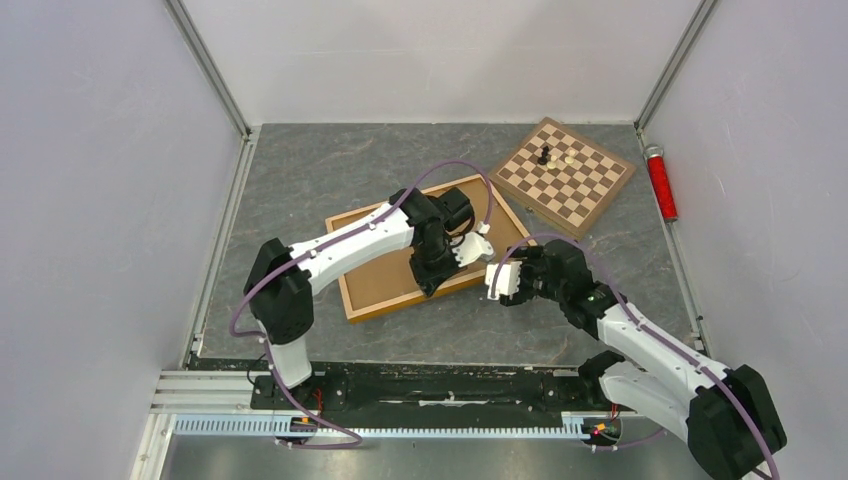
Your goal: Put the photo into the frame
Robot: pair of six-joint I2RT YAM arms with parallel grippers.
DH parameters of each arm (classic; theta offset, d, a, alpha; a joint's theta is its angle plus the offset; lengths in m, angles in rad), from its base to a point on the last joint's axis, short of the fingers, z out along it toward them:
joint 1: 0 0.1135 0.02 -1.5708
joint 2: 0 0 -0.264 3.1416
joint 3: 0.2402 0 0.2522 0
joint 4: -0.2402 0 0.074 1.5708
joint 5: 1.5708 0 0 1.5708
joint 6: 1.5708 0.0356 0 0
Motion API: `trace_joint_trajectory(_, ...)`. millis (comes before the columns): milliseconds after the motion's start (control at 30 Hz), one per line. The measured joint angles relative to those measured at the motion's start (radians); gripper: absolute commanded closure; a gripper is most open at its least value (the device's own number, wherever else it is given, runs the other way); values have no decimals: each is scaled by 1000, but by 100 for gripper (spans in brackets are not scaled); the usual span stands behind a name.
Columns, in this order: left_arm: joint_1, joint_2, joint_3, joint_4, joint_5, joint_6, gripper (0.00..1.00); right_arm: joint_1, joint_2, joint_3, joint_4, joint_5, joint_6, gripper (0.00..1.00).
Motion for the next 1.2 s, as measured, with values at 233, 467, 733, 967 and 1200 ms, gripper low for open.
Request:
trace_joint_trajectory(233,17,-14,0,-42,46,37,98,47,0,-106,184,120,-36,58)
trace_joint_trajectory(467,43,-48,0,-64,50,59,69,77,-2,-104,234,139,-74,88)
trace_joint_trajectory(733,74,-149,40,-68,13,62,21,86,22,24,127,106,-39,100)
trace_joint_trajectory(967,133,-352,128,-31,-158,74,7,92,132,328,-73,46,52,100)
trace_joint_trajectory(1200,134,-475,151,-13,-304,145,3,99,230,599,-261,-68,193,100)
